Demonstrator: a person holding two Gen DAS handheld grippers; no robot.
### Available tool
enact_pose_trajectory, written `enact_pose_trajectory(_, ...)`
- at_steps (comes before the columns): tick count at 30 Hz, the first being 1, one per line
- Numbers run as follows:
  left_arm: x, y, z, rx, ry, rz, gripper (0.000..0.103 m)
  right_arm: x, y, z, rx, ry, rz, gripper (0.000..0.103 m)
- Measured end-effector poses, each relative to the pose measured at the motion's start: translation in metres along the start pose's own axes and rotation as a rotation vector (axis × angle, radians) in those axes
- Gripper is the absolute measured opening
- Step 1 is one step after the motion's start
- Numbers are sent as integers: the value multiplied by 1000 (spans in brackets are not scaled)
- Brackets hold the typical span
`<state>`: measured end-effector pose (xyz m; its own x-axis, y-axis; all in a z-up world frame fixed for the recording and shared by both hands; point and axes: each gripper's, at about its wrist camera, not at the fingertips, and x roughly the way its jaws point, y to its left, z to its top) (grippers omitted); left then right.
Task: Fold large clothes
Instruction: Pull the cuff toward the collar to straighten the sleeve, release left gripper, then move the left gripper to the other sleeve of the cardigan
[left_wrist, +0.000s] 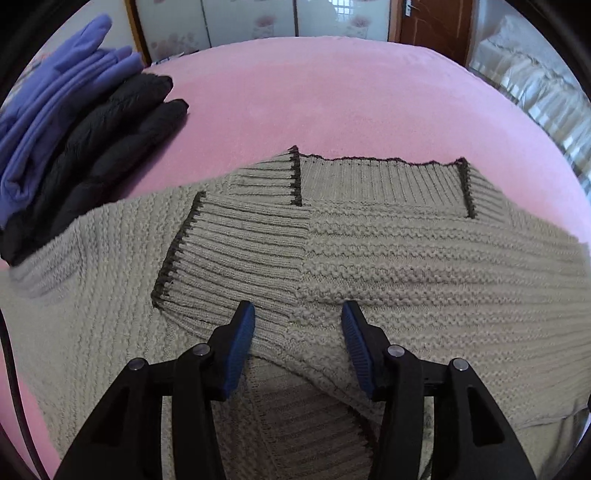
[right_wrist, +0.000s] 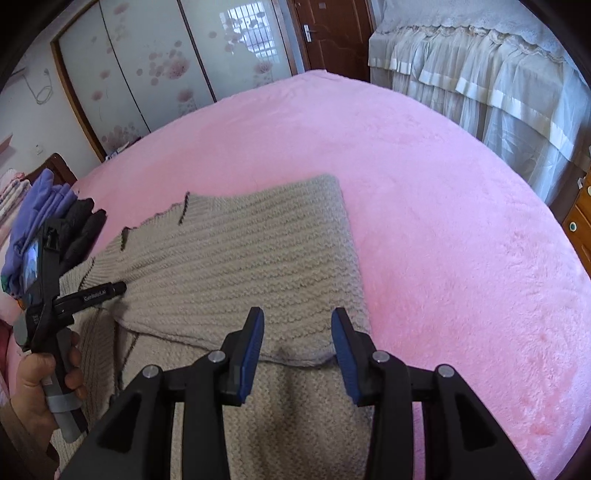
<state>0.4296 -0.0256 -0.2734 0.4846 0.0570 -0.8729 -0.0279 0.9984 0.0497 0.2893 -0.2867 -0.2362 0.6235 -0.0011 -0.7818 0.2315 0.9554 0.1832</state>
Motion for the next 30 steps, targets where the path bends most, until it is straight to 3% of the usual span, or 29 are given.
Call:
enact_pose_trajectory(4,-17,-4,0,43,11,3,51,13,-6,-3,-5,63,-29,37)
enact_pose_trajectory(8,-61,6,-10,32,-21,-83,57,-2,-3,-4,4,59,7,37)
enact_pose_trajectory(10,-87,12,-20,15,-46,-122,65,-12,1,-4,12,58,28,37)
enact_pose_trajectory(15,-149,26,-42,29,-88,-184,68,-49,17,-7,8,34,70,37)
enact_pose_trajectory(17,-172,32,-48,46,-103,-182,70,-66,24,-7,5,22,82,37)
enact_pose_trajectory(19,-195,38,-55,55,-125,-155,80,-86,31,-8,0,6,94,37)
enact_pose_trajectory(30,-309,76,-103,37,-195,-122,83,-194,61,-18,-47,-94,156,39)
